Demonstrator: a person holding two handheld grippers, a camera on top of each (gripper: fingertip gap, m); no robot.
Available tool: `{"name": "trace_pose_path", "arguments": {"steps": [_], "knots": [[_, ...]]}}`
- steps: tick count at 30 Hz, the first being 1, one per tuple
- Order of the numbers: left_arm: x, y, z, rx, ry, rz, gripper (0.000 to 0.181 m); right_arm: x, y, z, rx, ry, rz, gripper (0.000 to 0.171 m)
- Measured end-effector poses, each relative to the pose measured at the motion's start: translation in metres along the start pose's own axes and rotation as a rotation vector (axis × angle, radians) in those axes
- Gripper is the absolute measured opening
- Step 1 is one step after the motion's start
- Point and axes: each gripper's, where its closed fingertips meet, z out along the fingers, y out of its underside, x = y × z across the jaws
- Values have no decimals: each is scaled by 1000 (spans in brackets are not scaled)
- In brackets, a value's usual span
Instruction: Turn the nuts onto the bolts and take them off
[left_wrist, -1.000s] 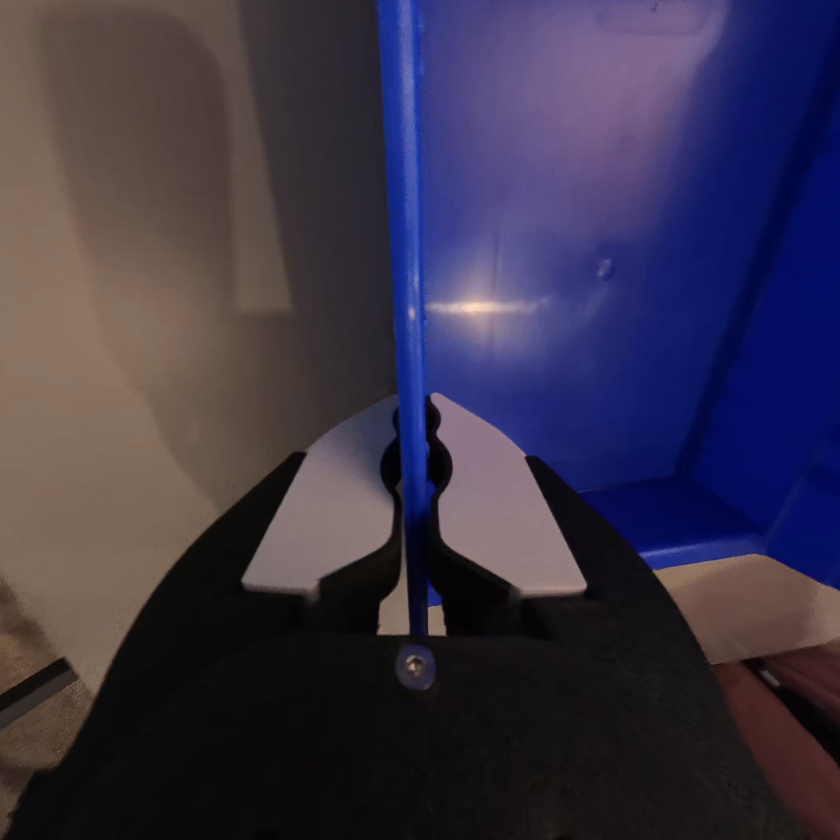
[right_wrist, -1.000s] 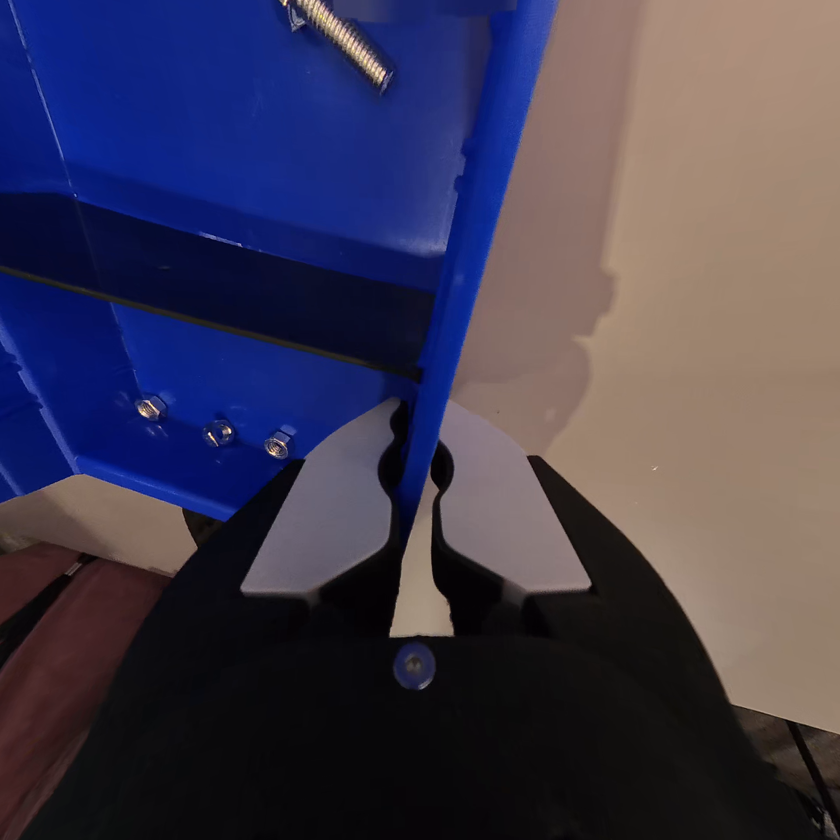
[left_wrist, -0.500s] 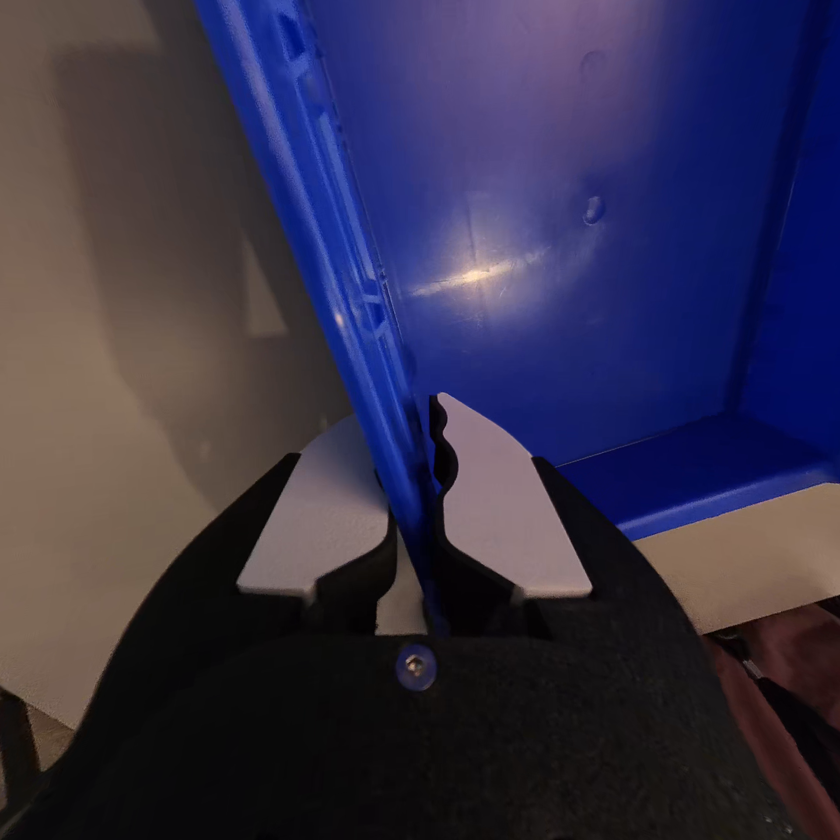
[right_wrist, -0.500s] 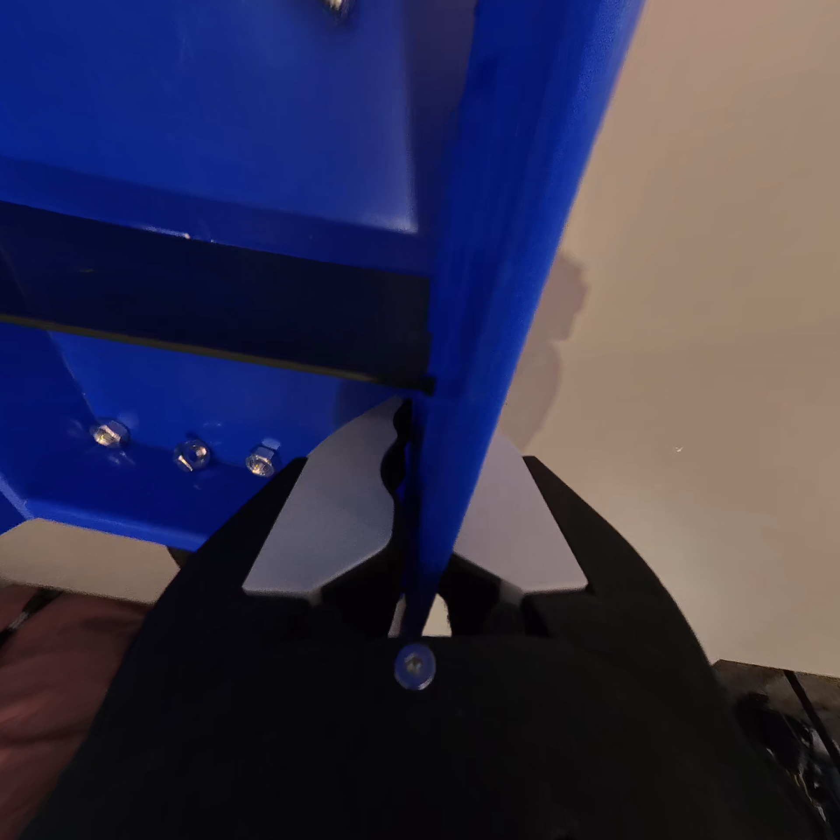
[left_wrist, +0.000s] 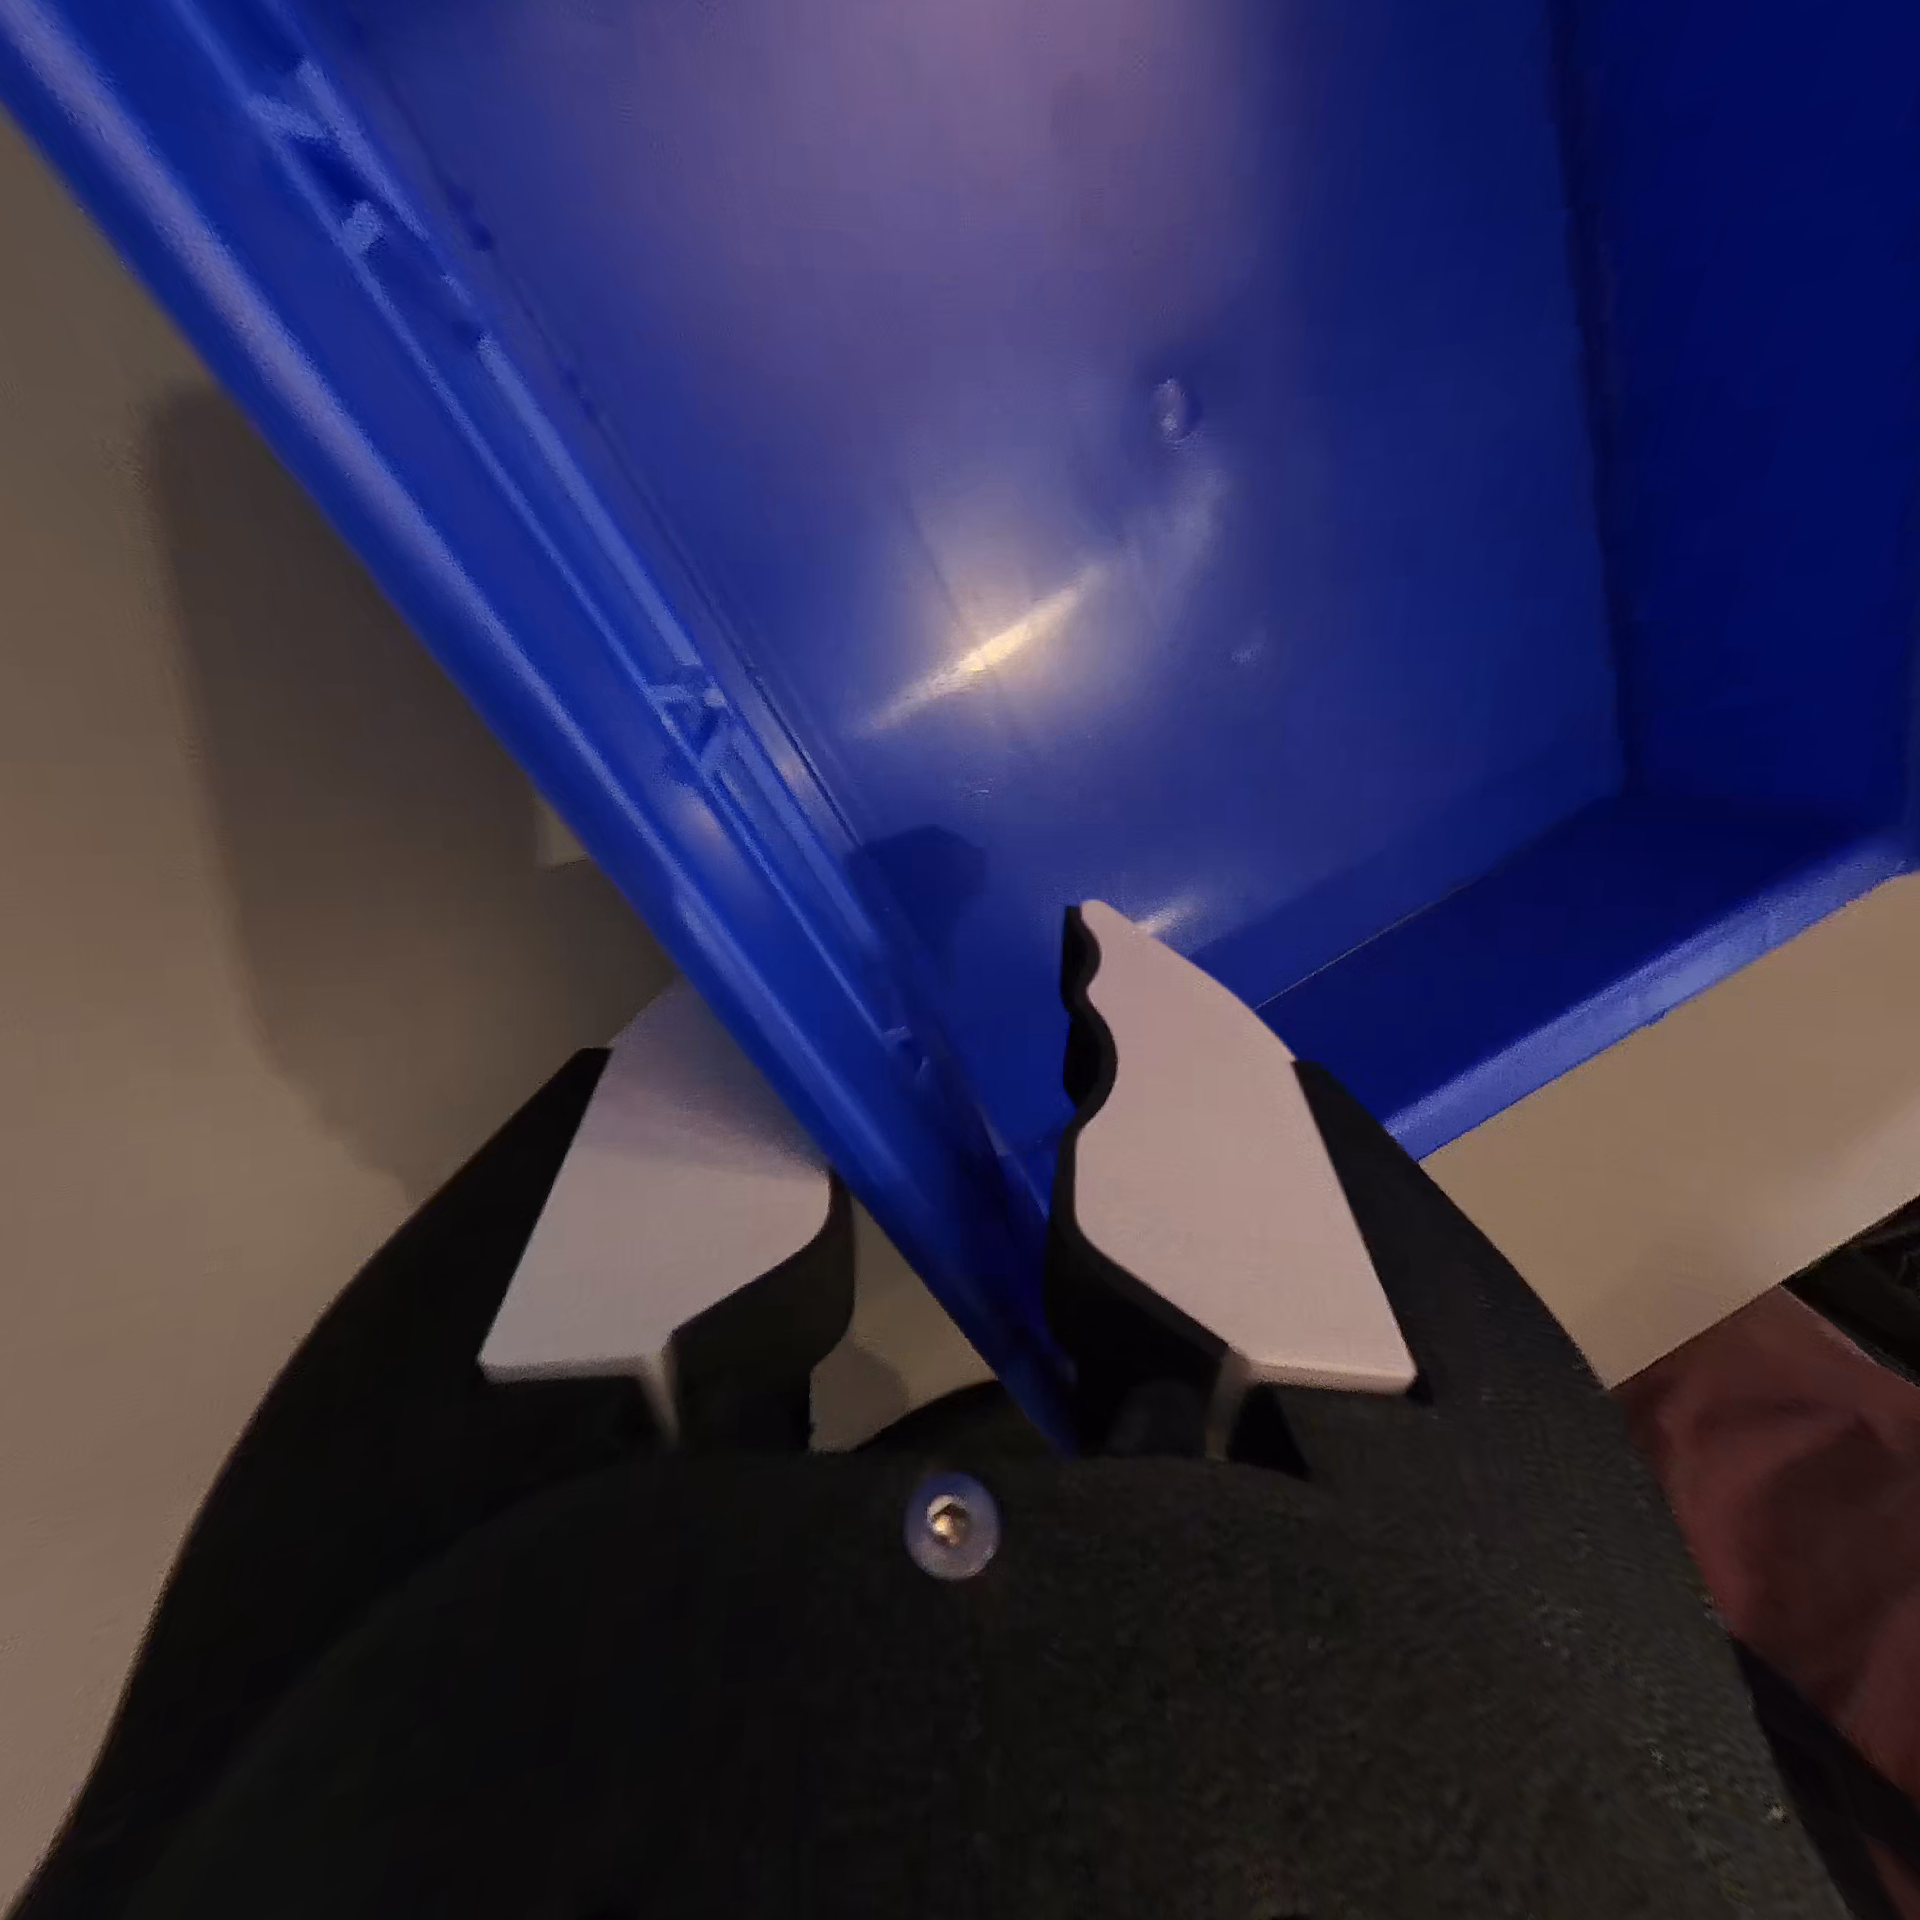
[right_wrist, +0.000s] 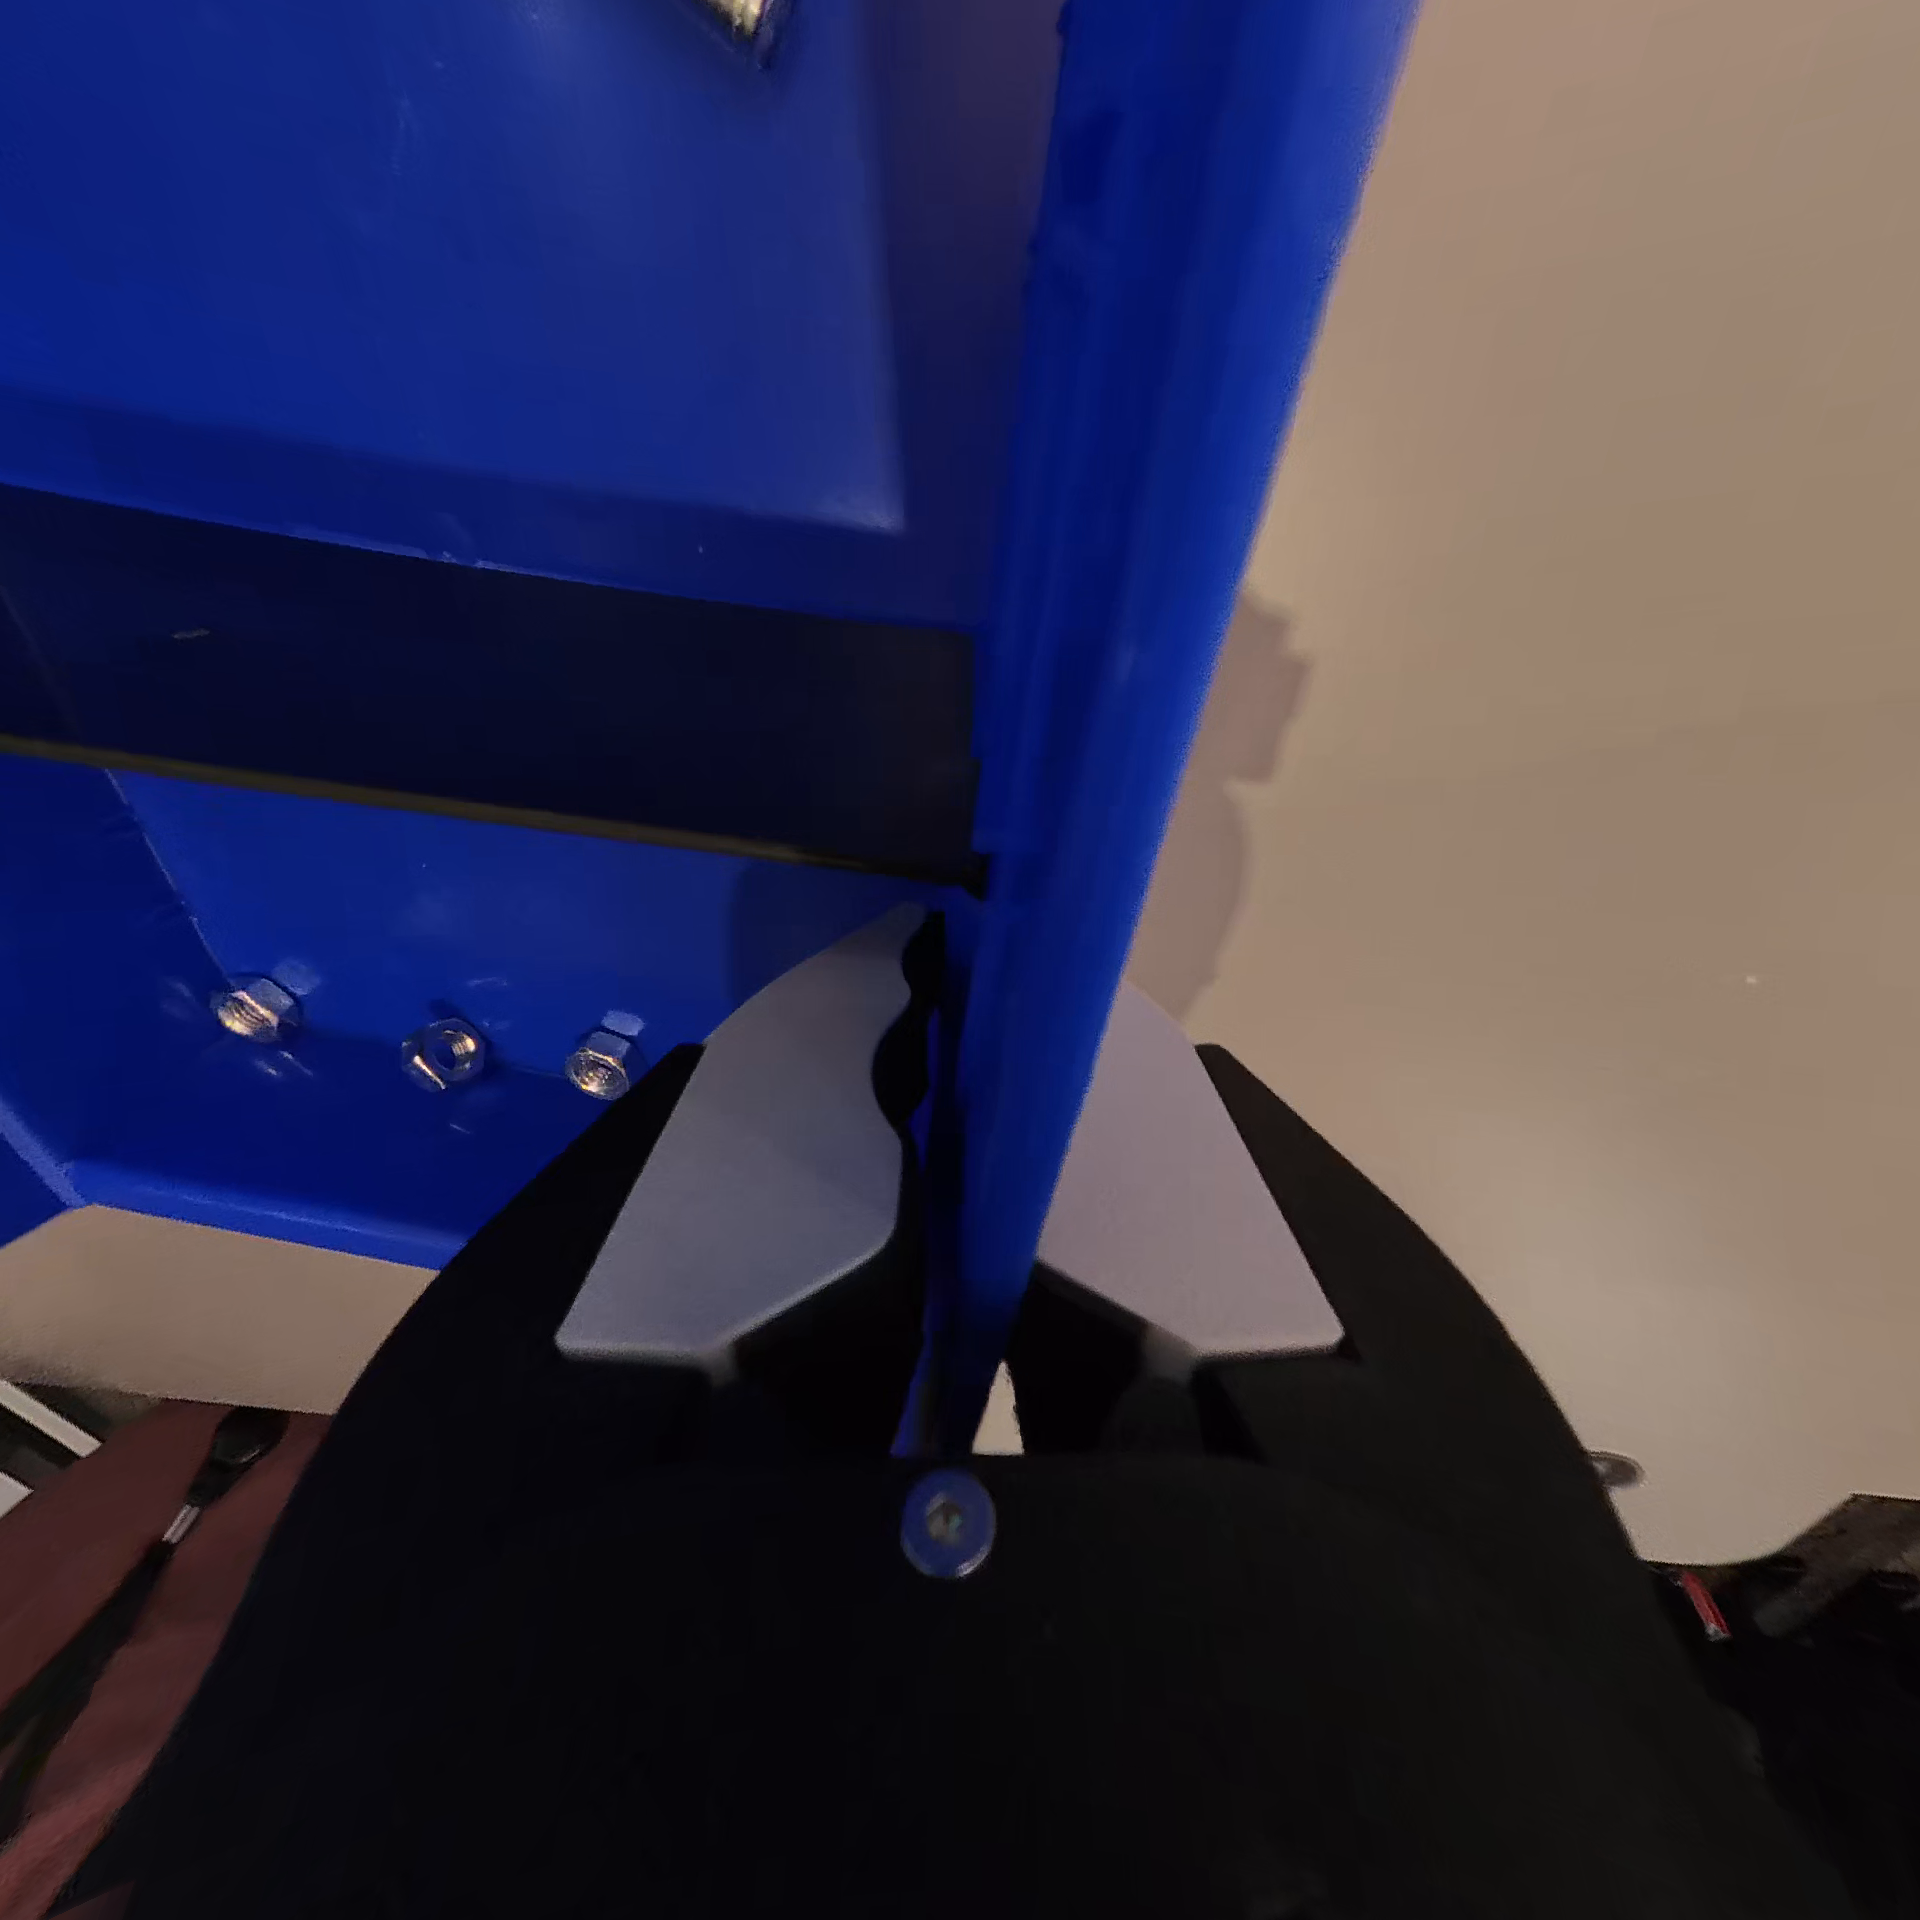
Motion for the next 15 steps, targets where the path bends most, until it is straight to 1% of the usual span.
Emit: {"name": "trace_pose_path", "arguments": {"steps": [4,7,10,13,15], "knots": [[33,-17,15,40,33,84,49,-23,-3,3,8,-10,-33,4],[43,-25,21,61,13,134,50,-37,-5,4,10,-12,-70,4],[48,-28,23,79,43,118,52,-42,-7,5,20,-15,-95,4],[56,-27,10,105,152,126,64,-43,-7,4,42,-33,-118,4],[57,-31,-12,178,234,108,60,-41,-7,4,51,-51,-135,4]]}}
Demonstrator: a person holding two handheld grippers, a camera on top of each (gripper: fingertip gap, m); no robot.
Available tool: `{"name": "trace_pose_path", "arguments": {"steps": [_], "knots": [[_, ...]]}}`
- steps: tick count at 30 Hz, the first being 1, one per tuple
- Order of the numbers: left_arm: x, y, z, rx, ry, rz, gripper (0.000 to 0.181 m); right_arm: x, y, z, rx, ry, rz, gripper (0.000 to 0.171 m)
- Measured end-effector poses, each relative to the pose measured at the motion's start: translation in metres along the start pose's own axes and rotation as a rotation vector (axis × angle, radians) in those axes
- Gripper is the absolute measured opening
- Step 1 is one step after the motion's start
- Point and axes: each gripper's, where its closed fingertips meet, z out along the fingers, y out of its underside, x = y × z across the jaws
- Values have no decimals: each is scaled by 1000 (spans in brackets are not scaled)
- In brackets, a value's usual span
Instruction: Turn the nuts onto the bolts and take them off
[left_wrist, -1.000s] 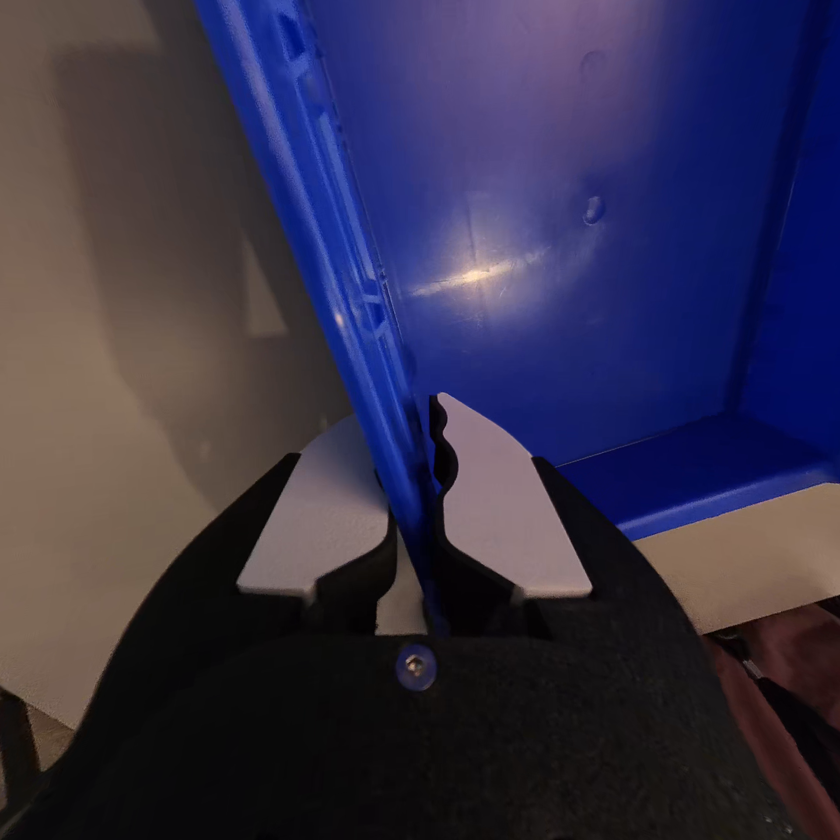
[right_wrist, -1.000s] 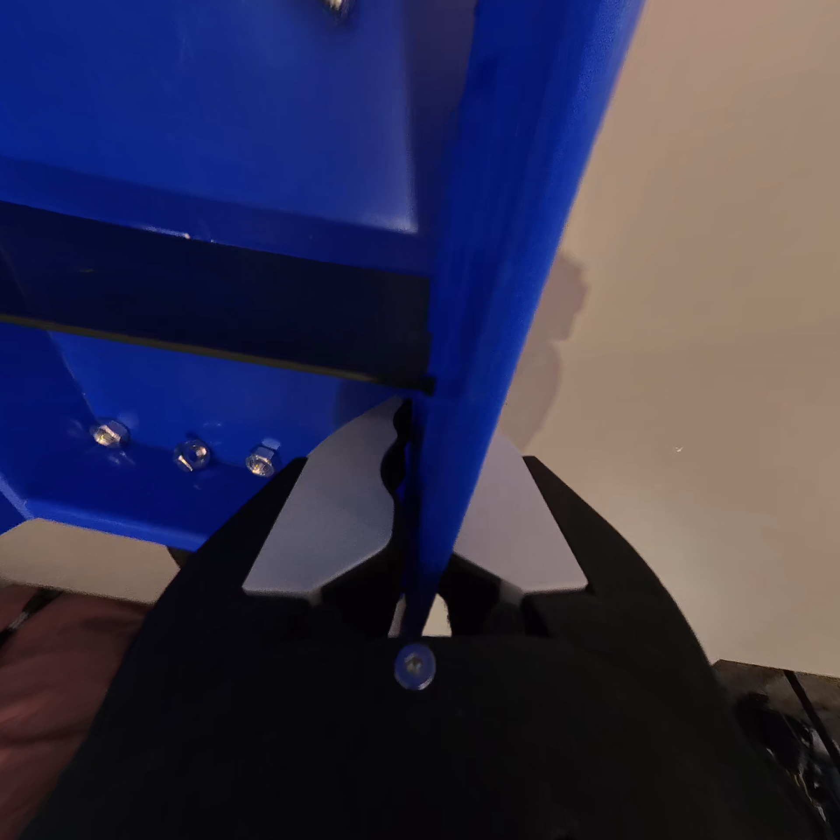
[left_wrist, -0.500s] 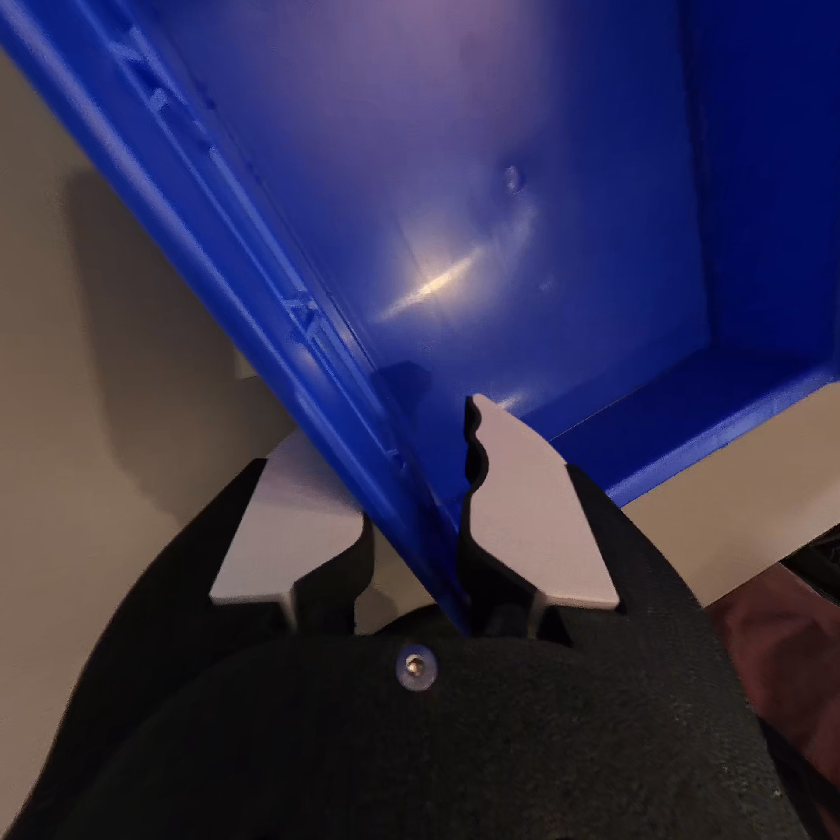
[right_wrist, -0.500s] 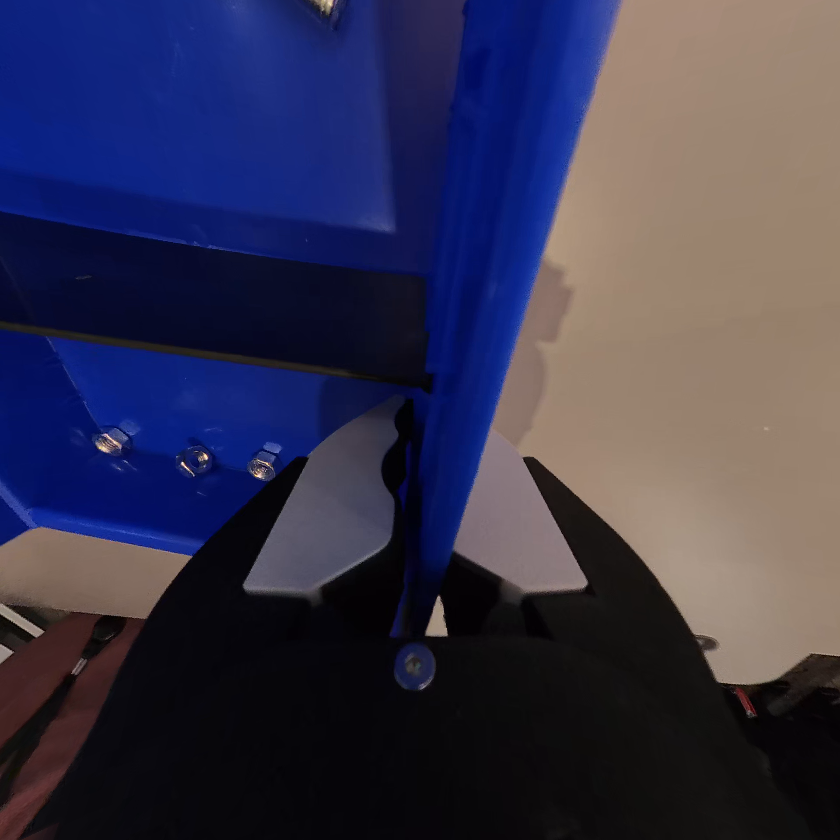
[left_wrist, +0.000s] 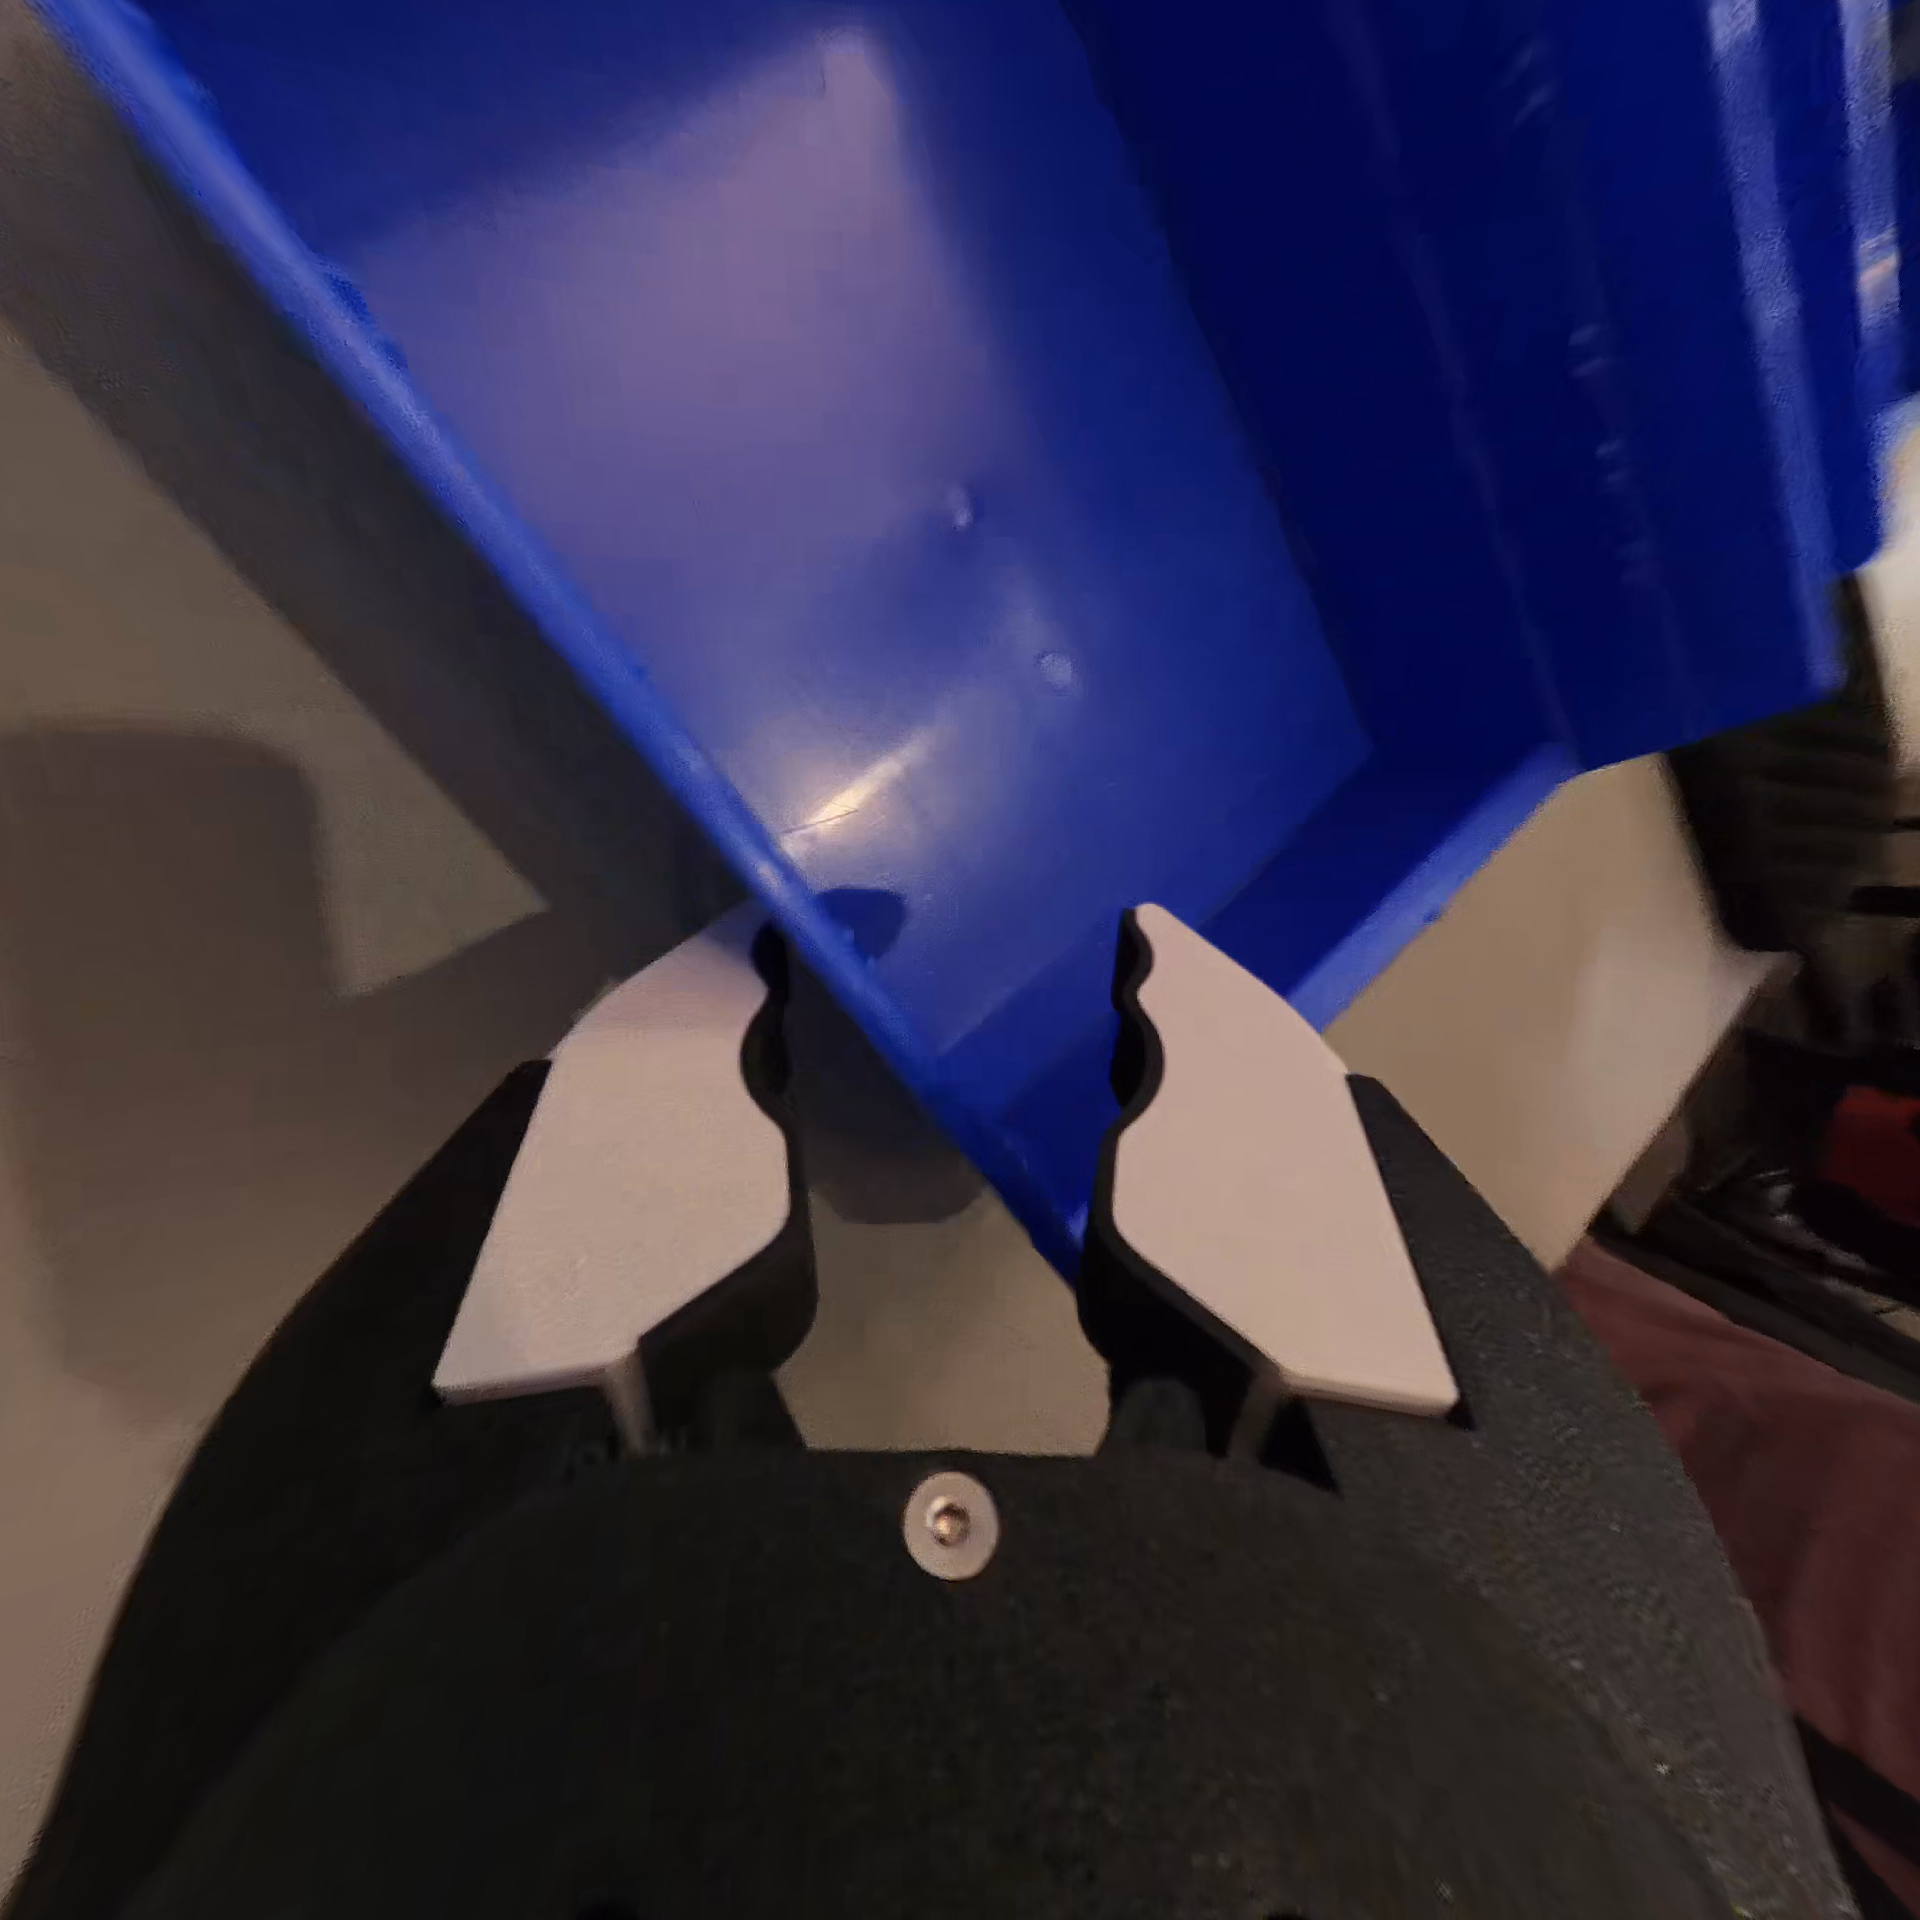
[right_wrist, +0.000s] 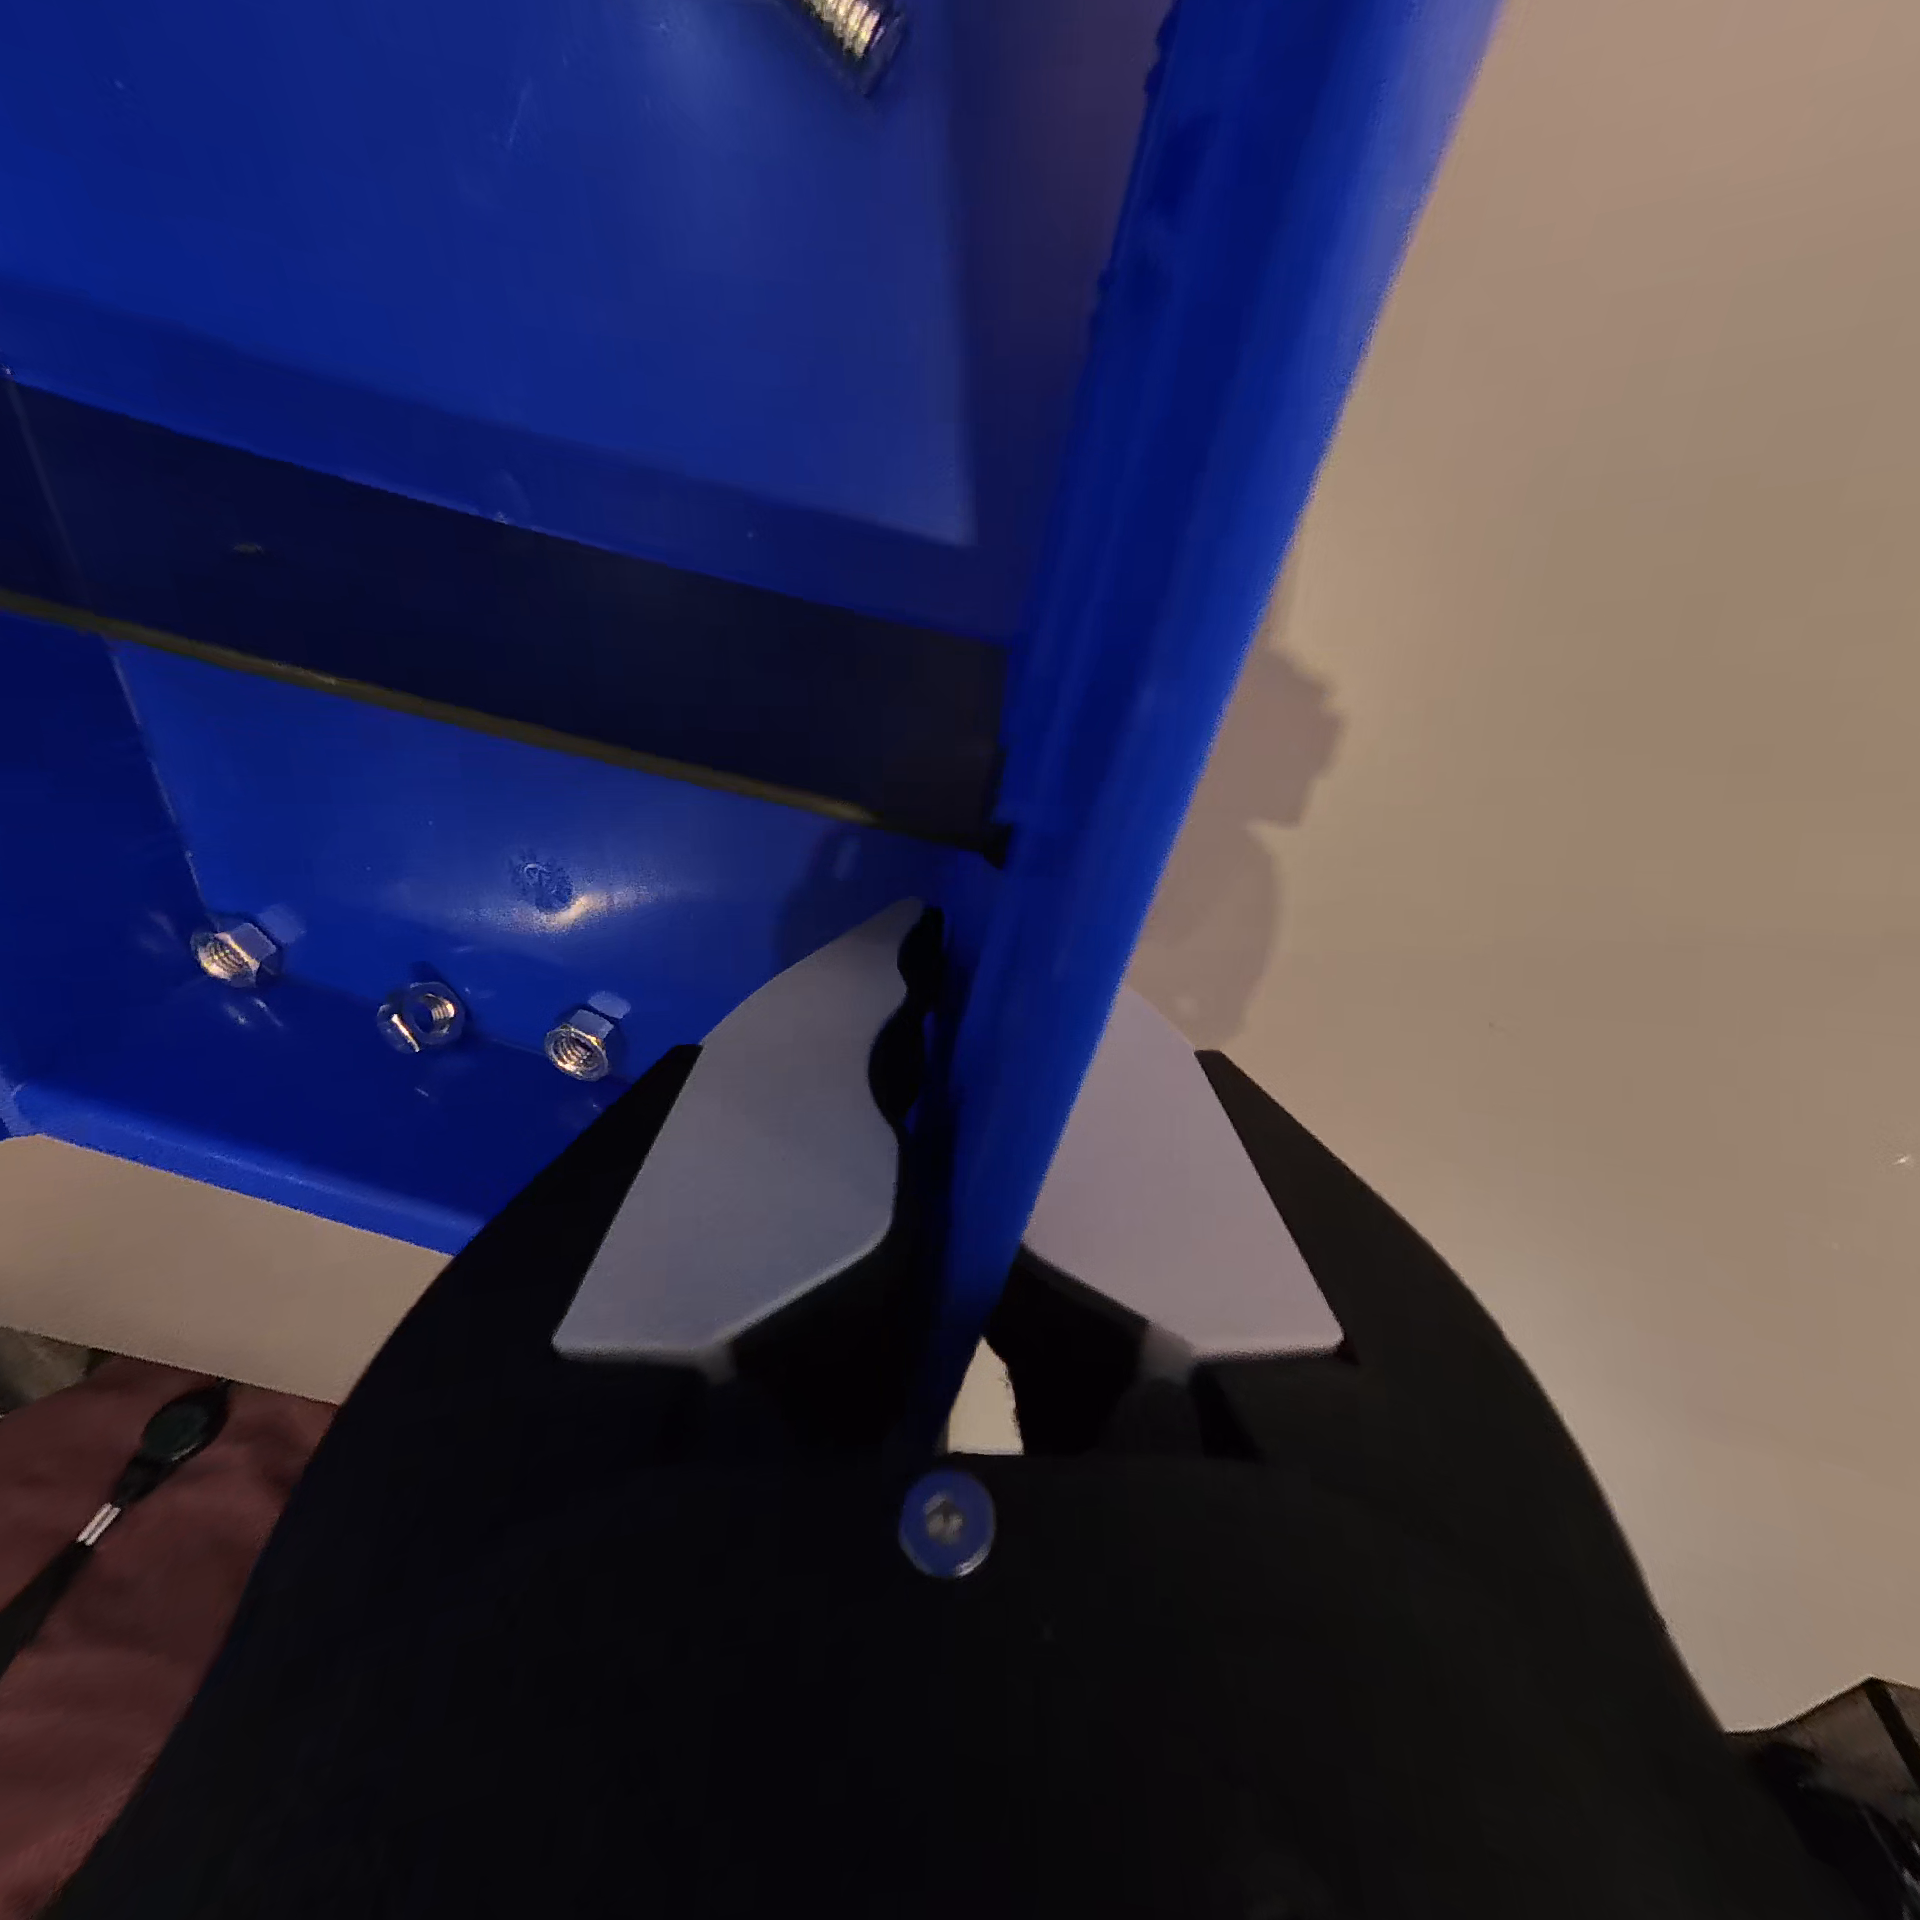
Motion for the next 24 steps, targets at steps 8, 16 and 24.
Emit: {"name": "trace_pose_path", "arguments": {"steps": [8,16,24], "knots": [[-20,0,-102,263,-1,-37,50,22,0,-18,27,63,-100,4],[-42,18,-151,370,-30,-98,48,16,8,-70,39,73,-243,4],[-53,23,-163,407,-35,-133,46,-32,32,-115,-81,95,-445,4]]}}
